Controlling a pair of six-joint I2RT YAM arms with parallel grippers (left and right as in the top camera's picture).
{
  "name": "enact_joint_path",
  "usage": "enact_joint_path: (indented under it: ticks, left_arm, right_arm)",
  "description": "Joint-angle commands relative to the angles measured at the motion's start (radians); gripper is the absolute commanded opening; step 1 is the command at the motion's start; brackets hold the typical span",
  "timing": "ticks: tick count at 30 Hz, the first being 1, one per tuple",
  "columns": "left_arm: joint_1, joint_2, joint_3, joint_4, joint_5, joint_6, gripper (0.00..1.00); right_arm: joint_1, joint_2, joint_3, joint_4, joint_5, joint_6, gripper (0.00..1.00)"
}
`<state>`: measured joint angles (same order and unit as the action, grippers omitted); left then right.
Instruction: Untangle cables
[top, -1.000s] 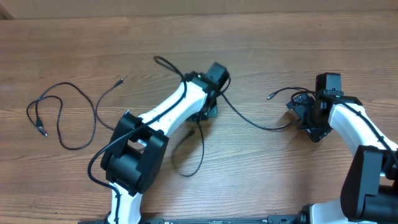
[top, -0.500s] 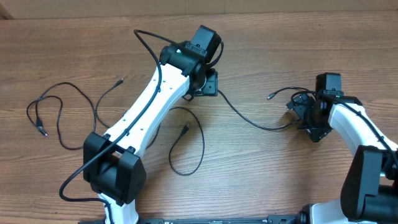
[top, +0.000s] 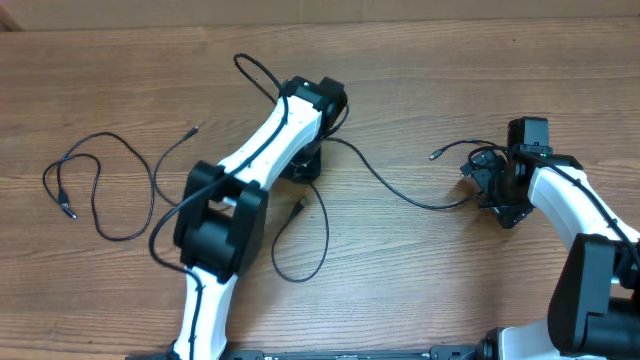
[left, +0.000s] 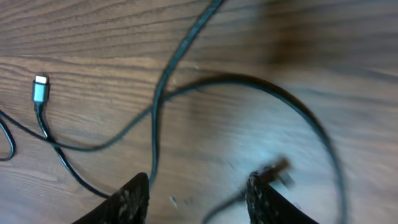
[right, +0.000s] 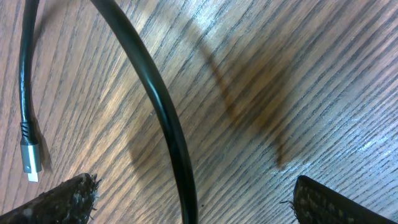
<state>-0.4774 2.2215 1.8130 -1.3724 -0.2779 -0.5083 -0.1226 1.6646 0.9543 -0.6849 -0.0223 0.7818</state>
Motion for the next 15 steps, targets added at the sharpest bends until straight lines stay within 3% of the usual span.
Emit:
enact_joint_path:
  ticks: [1,8,11,15]
  left_arm:
    - [0.05,0.064,0.0,0.012,-0.041,0.032,0.48]
    - [0.121,0.122,0.0,0.069,-0.001,0.111,0.48]
    - [0.145,0.122,0.0,0.109,0.046,0.163,0.43]
    - [0.16,0.122,0.0,0.142,0.204,0.308,0.19]
  right_arm:
    - [0.005,-0.019,-0.007,0.003,0.002,0.002,1.0]
    - [0.005,-0.019,-0.007,0.003,0.002,0.002,1.0]
    - [0.005,-0.019,-0.007,0.003,0.002,0.002,1.0]
    - [0.005,-0.019,-0.007,0.003,0.002,0.002,1.0]
